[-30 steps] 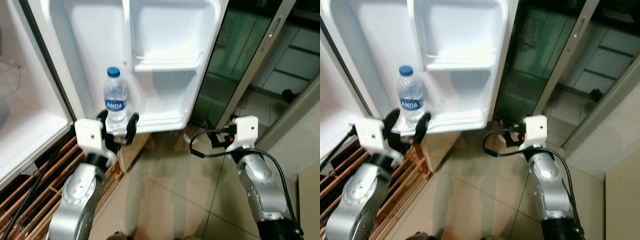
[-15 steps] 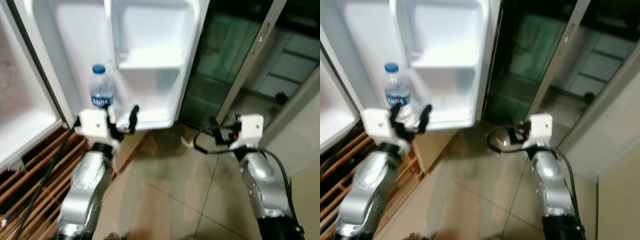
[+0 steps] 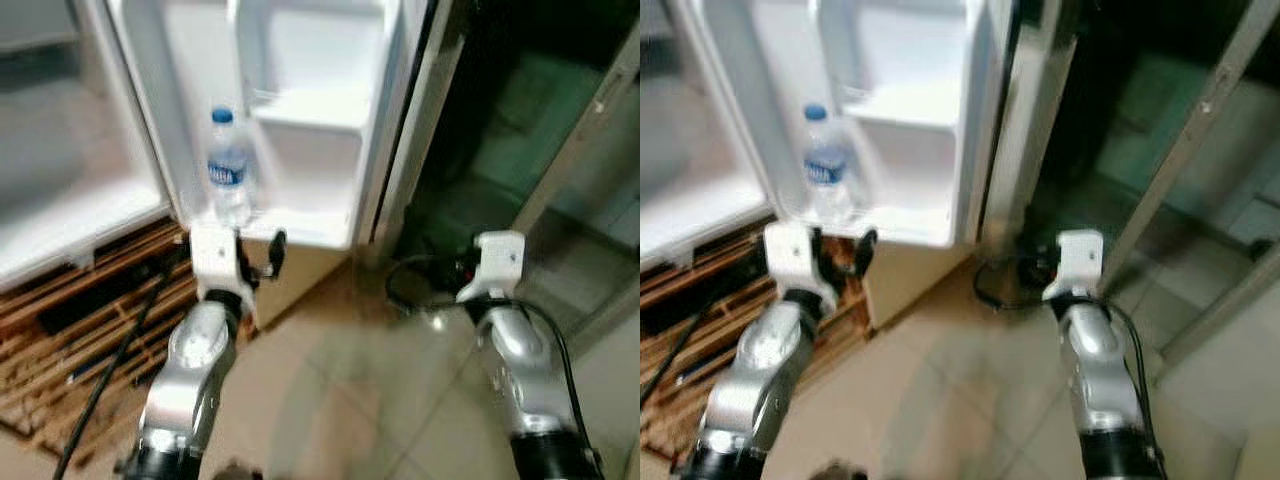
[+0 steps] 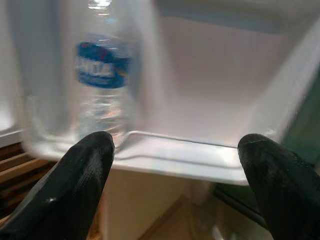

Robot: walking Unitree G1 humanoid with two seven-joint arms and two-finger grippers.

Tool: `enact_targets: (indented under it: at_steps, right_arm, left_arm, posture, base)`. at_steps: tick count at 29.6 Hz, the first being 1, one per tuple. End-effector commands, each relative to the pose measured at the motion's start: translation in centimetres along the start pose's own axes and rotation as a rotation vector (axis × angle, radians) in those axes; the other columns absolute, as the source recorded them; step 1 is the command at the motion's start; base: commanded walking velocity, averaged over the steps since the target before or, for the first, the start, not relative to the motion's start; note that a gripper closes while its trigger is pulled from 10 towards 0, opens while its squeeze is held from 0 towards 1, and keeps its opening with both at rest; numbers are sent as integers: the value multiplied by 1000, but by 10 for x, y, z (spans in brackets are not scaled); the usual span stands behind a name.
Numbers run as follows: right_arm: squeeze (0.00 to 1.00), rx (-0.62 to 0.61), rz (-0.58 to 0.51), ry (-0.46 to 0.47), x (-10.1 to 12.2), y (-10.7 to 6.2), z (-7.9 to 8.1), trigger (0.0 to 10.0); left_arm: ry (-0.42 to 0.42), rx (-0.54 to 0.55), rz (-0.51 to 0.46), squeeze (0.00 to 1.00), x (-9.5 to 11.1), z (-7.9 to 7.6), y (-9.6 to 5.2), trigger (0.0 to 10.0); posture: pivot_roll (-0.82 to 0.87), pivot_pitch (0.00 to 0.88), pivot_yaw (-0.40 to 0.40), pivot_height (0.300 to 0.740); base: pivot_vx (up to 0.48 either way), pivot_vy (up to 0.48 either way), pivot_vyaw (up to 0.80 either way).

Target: Restocking fridge

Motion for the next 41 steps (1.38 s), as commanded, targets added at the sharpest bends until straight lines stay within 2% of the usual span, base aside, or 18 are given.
enact_targets:
  at_steps: [1, 9, 11, 13, 15, 17, 21, 24, 28, 30, 36, 38, 41]
  right_arm:
    - [286, 12, -16, -1, 4, 3, 3, 10000]
    - [337, 33, -21, -12, 4, 8, 10, 10000]
    - [345, 28, -24, -9, 3, 9, 11, 10000]
    - [349, 1, -10, 7, -1, 8, 4, 10000]
    - [349, -5, -2, 8, -4, 7, 2, 10000]
    - [357, -23, 20, 8, -11, 6, -2, 10000]
    - [290, -69, 42, 13, -16, 8, -7, 10000]
    - [251, -60, 40, 19, -16, 13, -1, 10000]
    - [263, -31, 35, 15, -15, 17, 5, 10000]
    - [306, -17, 33, 12, -15, 19, 8, 10000]
    - [333, 9, 37, 7, -17, 21, 16, 10000]
    - [349, 37, 36, -10, -17, 24, 22, 10000]
    - [349, 33, 24, -11, -13, 26, 19, 10000]
  left_arm:
    - [30, 49, 15, 0, -4, 11, 2, 10000]
    - [75, 125, 36, 0, -7, 26, 10, 10000]
    - [109, 141, 87, 0, -20, 33, 3, 10000]
    - [152, 141, 165, 0, -38, 40, -15, 10000]
    - [127, 140, 193, 0, -44, 41, -19, 10000]
    - [144, 139, 200, 0, -47, 38, -20, 10000]
    - [121, 114, 129, 0, -33, 27, -6, 10000]
    - [71, 143, 58, 0, -15, 27, 4, 10000]
    - [76, 168, 58, 0, -15, 29, 3, 10000]
    - [74, 180, 57, 0, -16, 30, 2, 10000]
    - [77, 199, 45, 0, -14, 35, 3, 10000]
    - [81, 206, 42, 0, -15, 37, 8, 10000]
    - [86, 194, 34, 0, -12, 34, 11, 10000]
  posture:
    - [-105, 0, -32, 740]
    - [-104, 0, -25, 740]
    - [-100, 0, -21, 740]
    - [-87, 0, -17, 740]
    - [-84, 0, -16, 740]
    - [-81, 0, -14, 740]
    - [-77, 0, -17, 740]
    - [-58, 0, -24, 740]
    - [-52, 0, -28, 740]
    - [-38, 0, -39, 740]
    - [-31, 0, -56, 740]
    - [-36, 0, -59, 740]
    - [-37, 0, -56, 740]
  base:
    - [0, -469, 631]
    - [0, -469, 607]
    - [0, -469, 563]
    - [0, -399, 562]
    - [0, -165, 553]
    - [0, 0, 544]
    - [0, 0, 403]
    - [266, 0, 0]
    - [435, 0, 0]
    - [435, 0, 641]
    - [434, 0, 615]
    - [433, 0, 597]
    - [434, 0, 569]
Point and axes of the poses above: a point about 5 cm out from each wrist's last joint towards the gripper, its own y axis pointing out of the wrist towards the gripper, its own x axis along the axis of the wrist's last joint, z = x × y, the point moved 3 cm from there along y, pointing out of the wrist towards the gripper, and after that the axes turned 3 degrees about -y, right-handed, at the moved point
